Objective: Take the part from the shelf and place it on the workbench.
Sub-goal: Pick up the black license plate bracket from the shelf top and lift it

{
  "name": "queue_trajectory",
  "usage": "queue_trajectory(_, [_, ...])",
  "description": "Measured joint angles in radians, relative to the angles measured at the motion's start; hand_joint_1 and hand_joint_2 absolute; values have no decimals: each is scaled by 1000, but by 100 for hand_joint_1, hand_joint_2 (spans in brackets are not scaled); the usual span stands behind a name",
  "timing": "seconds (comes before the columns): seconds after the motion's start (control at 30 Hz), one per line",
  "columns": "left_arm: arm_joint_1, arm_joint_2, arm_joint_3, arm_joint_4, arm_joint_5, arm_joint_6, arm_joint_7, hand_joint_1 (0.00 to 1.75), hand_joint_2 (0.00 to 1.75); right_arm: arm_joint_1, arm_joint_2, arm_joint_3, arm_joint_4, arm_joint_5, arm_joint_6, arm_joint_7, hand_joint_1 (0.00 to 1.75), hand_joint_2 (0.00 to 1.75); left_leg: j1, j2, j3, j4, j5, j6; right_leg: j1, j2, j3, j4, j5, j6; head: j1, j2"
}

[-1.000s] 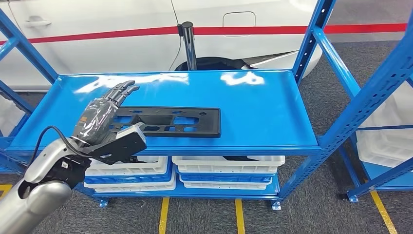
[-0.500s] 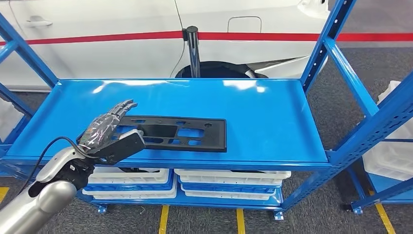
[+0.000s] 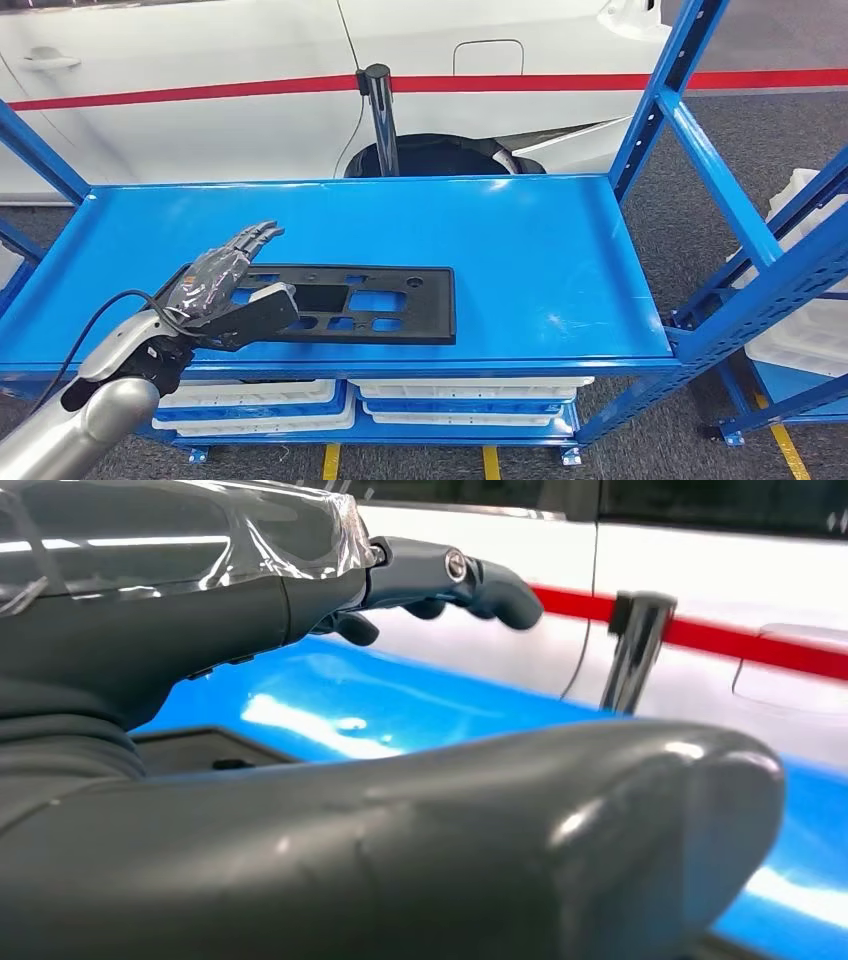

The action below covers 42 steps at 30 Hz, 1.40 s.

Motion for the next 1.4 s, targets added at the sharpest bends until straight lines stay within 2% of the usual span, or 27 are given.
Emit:
queue_trajectory(0.07, [-3, -3, -10, 2, -23, -12, -9, 0, 87, -2, -2, 0, 0, 1, 0, -3, 0, 0, 1, 0, 7, -3, 8, 11, 0, -1, 4, -2, -8, 12, 0, 0])
queue_trajectory(0.13, [-12, -8, -21, 2, -50, -27, -17, 0, 175, -3, -3, 0, 0, 2, 0, -7, 0, 0, 4, 0, 14, -10, 7, 22, 2, -5, -11, 39, -36, 19, 1, 0])
queue_trajectory(0.17, [-16, -12, -28, 2, -65, -35, -19, 0, 175, -3, -3, 0, 0, 2, 1, -9, 0, 0, 4, 1, 18, -12, 6, 27, 3, -7, -39, 94, -62, 20, 2, 0])
queue_trajectory(0.23, [-22, -21, -44, 3, -100, -51, -20, 0, 175, -3, -4, 0, 1, 3, 1, -12, 0, 0, -1, 2, 21, -12, 0, 37, 5, -9, -121, 234, -113, 19, 3, 0])
queue_trajectory(0.27, [-24, -27, -53, 4, -121, -59, -20, 0, 175, -3, -4, 0, 1, 4, 1, -13, 0, 0, -4, 2, 23, -12, -2, 40, 5, -9, -154, 281, -120, 18, 4, 0])
queue_trajectory(0.3, [-26, -32, -63, 6, -140, -67, -20, 0, 175, -2, -4, 0, 1, 6, 1, -13, 0, 0, -6, 1, 25, -12, -5, 42, 6, -9, -171, 291, -107, 17, 4, 0])
queue_trajectory(0.33, [-29, -37, -73, 7, -159, -76, -20, 0, 175, -1, -4, 0, 1, 8, 1, -13, 0, 0, -7, 0, 29, -12, -8, 43, 6, -9, -167, 261, -75, 15, 4, 0])
queue_trajectory(0.4, [-36, -46, -90, 10, -191, -92, -20, 0, 175, -1, -4, 0, 1, 12, 1, -13, 0, 0, -9, -2, 40, -11, -16, 39, 8, -9, -117, 124, 7, 9, 4, 0])
queue_trajectory(0.43, [-39, -50, -97, 11, -202, -100, -20, 0, 175, -2, -4, 0, 1, 13, 1, -13, 0, 0, -11, -3, 44, -10, -21, 35, 9, -9, -93, 63, 36, 5, 4, 0])
queue_trajectory(0.47, [-41, -54, -105, 12, -210, -104, -20, 0, 175, -3, -4, 0, 1, 14, 1, -13, 0, 0, -13, -3, 46, -9, -24, 31, 10, -8, -77, 26, 51, 2, 4, 0])
queue_trajectory(0.57, [-51, -64, -126, 19, -227, -113, -21, 0, 175, -5, 0, 0, 1, 15, 1, -13, 0, 0, -13, -2, 47, -9, -29, 19, 13, -7, -71, 8, 57, -9, 2, 0])
queue_trajectory(0.63, [-56, -68, -137, 26, -238, -122, -21, 0, 175, -6, 3, 0, 1, 21, 1, -12, 0, 0, -9, -1, 32, 26, -53, 7, 8, -7, -69, 5, 59, -17, 0, 0])
queue_trajectory(0.67, [-57, -71, -142, 31, -242, -127, -21, 0, 175, -7, 5, 0, 1, 24, 1, -12, 0, 0, -6, -1, 10, 73, -78, 0, 5, -8, -68, 3, 59, -21, -1, 0])
queue_trajectory(0.73, [-55, -77, -152, 41, -246, -130, -21, 0, 175, -6, 4, 0, 1, 29, 0, -11, 0, 0, 2, 0, -59, 214, -138, -14, 3, -6, -67, 3, 58, -25, -3, 0])
queue_trajectory(0.77, [-54, -80, -158, 46, -248, -130, -21, 0, 175, -6, 4, 0, 1, 31, 0, -11, 0, 0, 7, 0, -87, 269, -154, -18, 2, -5, -67, 3, 57, -26, -3, 0])
queue_trajectory(0.8, [-53, -83, -163, 50, -250, -130, -21, 0, 175, -5, 4, 0, 1, 32, 0, -10, 0, 0, 11, 0, -101, 292, -152, -23, 0, -4, -66, 4, 55, -26, -4, 0])
queue_trajectory(0.83, [-52, -85, -167, 54, -253, -130, -21, 0, 175, -6, 5, 0, 1, 32, 0, -10, 0, 0, 15, 0, -94, 272, -132, -26, -2, -4, -63, 4, 54, -26, -4, 0])
queue_trajectory(0.87, [-52, -85, -172, 59, -255, -130, -21, 0, 175, -6, 5, 0, 1, 32, 0, -9, 0, 0, 18, 0, -68, 215, -98, -27, -3, -3, -60, 3, 52, -24, -4, 0])
queue_trajectory(0.93, [-55, -87, -180, 66, -256, -129, -21, 0, 175, -5, 8, 0, 1, 32, 1, -9, 0, 0, 19, 0, 1, 65, -34, -22, -4, -1, -55, 4, 48, -17, -5, 0])
queue_trajectory(0.97, [-57, -88, -183, 69, -256, -129, -21, 0, 175, -5, 9, 0, 1, 33, 1, -8, 0, 0, 16, 0, 25, 15, -18, -18, -3, -1, -54, 4, 46, -11, -5, 0])
queue_trajectory(1.0, [-59, -90, -186, 71, -256, -128, -21, 0, 175, -4, 10, 0, 1, 33, 0, -8, 0, 0, 15, 0, 37, -13, -11, -16, 0, -1, -55, 6, 42, -7, -5, 0])
queue_trajectory(1.13, [-56, -94, -191, 80, -256, -126, -21, 0, 175, -4, 10, 0, 1, 34, 0, -6, 0, 0, 13, -4, 39, -21, -12, -21, 2, -5, -51, 2, 41, -18, -2, 0])
queue_trajectory(1.27, [-48, -94, -192, 85, -253, -103, -19, 0, 175, -4, 13, 2, 1, 35, 0, -5, 0, 0, 11, -5, 39, -21, -13, -15, 2, -6, -45, -9, 45, -6, -1, 0])
queue_trajectory(1.4, [-25, -94, -180, 86, -271, -18, -17, 0, 175, -3, 14, 2, 1, 36, 0, -5, 0, 0, 9, -5, 39, -20, -14, -13, 2, -6, -44, -12, 46, 1, -1, 0])
